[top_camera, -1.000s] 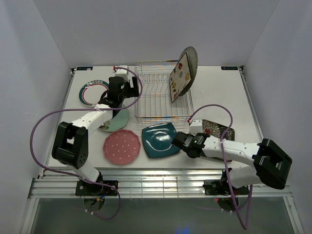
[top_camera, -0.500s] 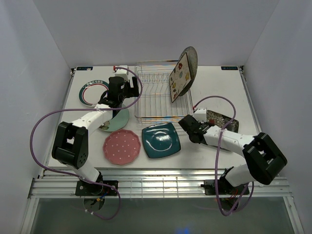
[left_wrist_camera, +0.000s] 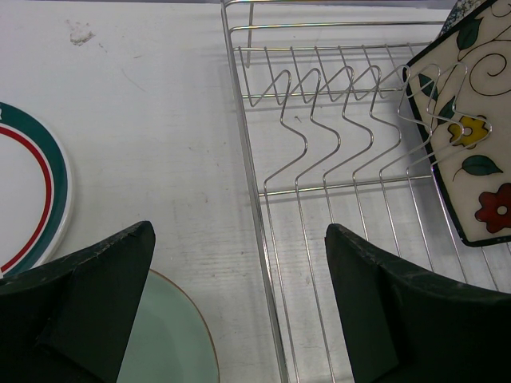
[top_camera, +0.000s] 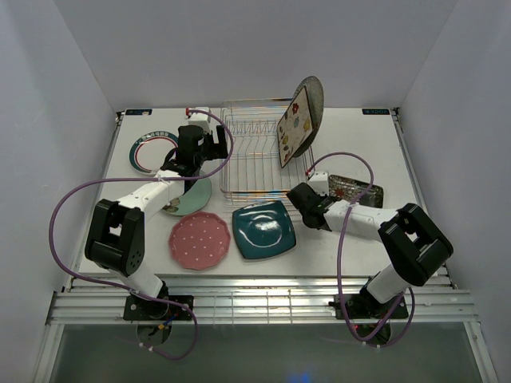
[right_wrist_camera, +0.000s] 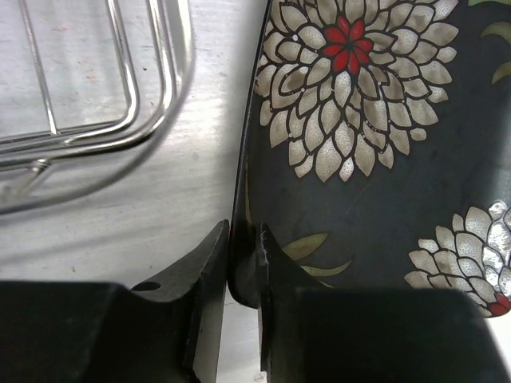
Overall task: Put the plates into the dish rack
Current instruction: Move the plate to the center of the board.
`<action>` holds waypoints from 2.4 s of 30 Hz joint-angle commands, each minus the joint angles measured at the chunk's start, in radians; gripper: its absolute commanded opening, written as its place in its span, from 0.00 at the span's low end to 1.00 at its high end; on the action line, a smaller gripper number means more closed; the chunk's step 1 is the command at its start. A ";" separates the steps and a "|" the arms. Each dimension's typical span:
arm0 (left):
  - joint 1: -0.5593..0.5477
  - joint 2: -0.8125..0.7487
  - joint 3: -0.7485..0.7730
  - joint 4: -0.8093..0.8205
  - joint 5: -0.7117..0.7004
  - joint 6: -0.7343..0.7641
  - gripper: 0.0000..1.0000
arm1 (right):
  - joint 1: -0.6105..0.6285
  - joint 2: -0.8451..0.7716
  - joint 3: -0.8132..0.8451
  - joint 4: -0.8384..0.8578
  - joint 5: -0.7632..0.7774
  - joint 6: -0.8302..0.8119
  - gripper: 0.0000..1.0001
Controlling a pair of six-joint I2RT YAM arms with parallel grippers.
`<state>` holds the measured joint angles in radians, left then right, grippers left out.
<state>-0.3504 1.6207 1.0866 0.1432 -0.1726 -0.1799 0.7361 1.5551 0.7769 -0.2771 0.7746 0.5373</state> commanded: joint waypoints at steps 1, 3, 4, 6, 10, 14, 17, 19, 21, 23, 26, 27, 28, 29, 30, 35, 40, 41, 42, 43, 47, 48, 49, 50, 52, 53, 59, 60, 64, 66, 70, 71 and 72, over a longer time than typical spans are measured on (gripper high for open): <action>0.004 -0.031 0.013 0.016 -0.004 0.008 0.98 | 0.002 -0.013 0.018 0.122 -0.095 0.013 0.23; 0.004 -0.033 0.013 0.015 -0.004 0.008 0.98 | 0.000 -0.017 0.019 0.127 -0.100 0.004 0.35; 0.004 -0.032 0.013 0.016 -0.004 0.008 0.98 | 0.002 -0.018 0.016 0.127 -0.103 0.003 0.39; 0.004 -0.033 0.013 0.016 -0.005 0.008 0.98 | 0.003 -0.026 0.009 0.133 -0.106 -0.002 0.47; 0.004 -0.031 0.015 0.016 -0.005 0.008 0.98 | 0.006 -0.044 -0.005 0.142 -0.109 -0.007 0.51; 0.004 -0.031 0.013 0.016 -0.005 0.008 0.98 | 0.017 -0.101 -0.028 0.147 -0.107 -0.005 0.55; 0.004 -0.031 0.013 0.015 -0.005 0.008 0.98 | 0.020 -0.171 -0.057 0.138 -0.110 -0.007 0.57; 0.005 -0.032 0.013 0.015 -0.004 0.008 0.98 | 0.020 -0.210 -0.086 0.130 -0.110 -0.004 0.57; 0.004 -0.032 0.013 0.016 -0.005 0.008 0.98 | 0.019 -0.265 -0.105 0.119 -0.103 0.001 0.62; 0.004 -0.031 0.012 0.015 -0.004 0.008 0.98 | 0.020 -0.315 -0.131 0.098 -0.080 0.018 0.74; 0.004 -0.035 0.013 0.016 -0.002 0.007 0.98 | 0.008 -0.377 -0.182 0.096 -0.048 0.052 0.88; 0.004 -0.035 0.012 0.015 -0.002 0.007 0.98 | -0.003 -0.388 -0.192 0.096 -0.051 0.061 0.90; 0.005 -0.036 0.012 0.016 -0.002 0.007 0.98 | -0.027 -0.397 -0.203 0.098 -0.055 0.067 0.91; 0.004 -0.038 0.012 0.016 -0.001 0.008 0.98 | -0.046 -0.411 -0.218 0.098 -0.073 0.069 0.92; 0.004 -0.036 0.012 0.015 -0.001 0.008 0.98 | -0.066 -0.414 -0.225 0.098 -0.078 0.075 0.92; 0.004 -0.036 0.010 0.016 0.001 0.008 0.98 | -0.194 -0.505 -0.287 0.102 -0.109 0.102 0.92; 0.004 -0.033 0.013 0.015 0.004 0.008 0.98 | -0.312 -0.664 -0.364 0.101 -0.093 0.153 0.90; 0.004 -0.032 0.012 0.015 0.002 0.008 0.98 | -0.335 -0.717 -0.378 0.101 -0.113 0.156 0.89; 0.004 -0.031 0.013 0.015 0.001 0.008 0.98 | -0.355 -0.742 -0.392 0.099 -0.126 0.161 0.89; 0.004 -0.030 0.013 0.015 0.001 0.008 0.98 | -0.380 -0.768 -0.418 0.099 -0.132 0.167 0.89; 0.004 -0.027 0.015 0.015 0.002 0.010 0.98 | -0.389 -0.833 -0.433 0.064 -0.072 0.188 0.88; 0.004 -0.027 0.015 0.015 0.002 0.010 0.98 | -0.391 -0.827 -0.432 0.061 -0.064 0.187 0.88; 0.004 -0.027 0.016 0.015 0.004 0.010 0.98 | -0.394 -0.820 -0.427 0.055 -0.057 0.196 0.89; 0.004 -0.027 0.015 0.015 0.004 0.010 0.98 | -0.395 -0.802 -0.424 0.053 -0.061 0.199 0.89; 0.004 -0.030 0.013 0.015 0.004 0.008 0.98 | -0.408 -0.785 -0.418 0.038 -0.075 0.222 0.93; 0.004 -0.031 0.013 0.015 0.005 0.010 0.98 | -0.411 -0.779 -0.416 0.029 -0.086 0.236 0.95; 0.004 -0.036 0.013 0.013 0.005 0.010 0.98 | -0.412 -0.868 -0.430 -0.037 -0.152 0.348 0.94; 0.004 -0.038 0.012 0.015 0.007 0.010 0.98 | -0.411 -0.883 -0.438 -0.059 -0.152 0.372 0.92; 0.004 -0.041 0.012 0.015 0.008 0.010 0.98 | -0.412 -0.963 -0.472 -0.065 -0.187 0.434 0.91; 0.004 -0.041 0.013 0.015 0.007 0.010 0.98 | -0.412 -0.989 -0.496 -0.065 -0.189 0.469 0.92; 0.004 -0.042 0.010 0.015 0.007 0.010 0.98 | -0.412 -0.972 -0.495 -0.079 -0.225 0.539 0.91; 0.004 -0.042 0.012 0.015 0.007 0.010 0.98 | -0.412 -0.946 -0.490 -0.095 -0.233 0.584 0.91; 0.004 -0.041 0.012 0.015 0.007 0.010 0.98 | -0.411 -0.932 -0.484 -0.106 -0.242 0.607 0.91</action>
<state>-0.3504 1.6211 1.0866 0.1432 -0.1719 -0.1738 0.3275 0.5938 0.2790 -0.3557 0.5598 1.0279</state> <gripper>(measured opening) 0.979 0.907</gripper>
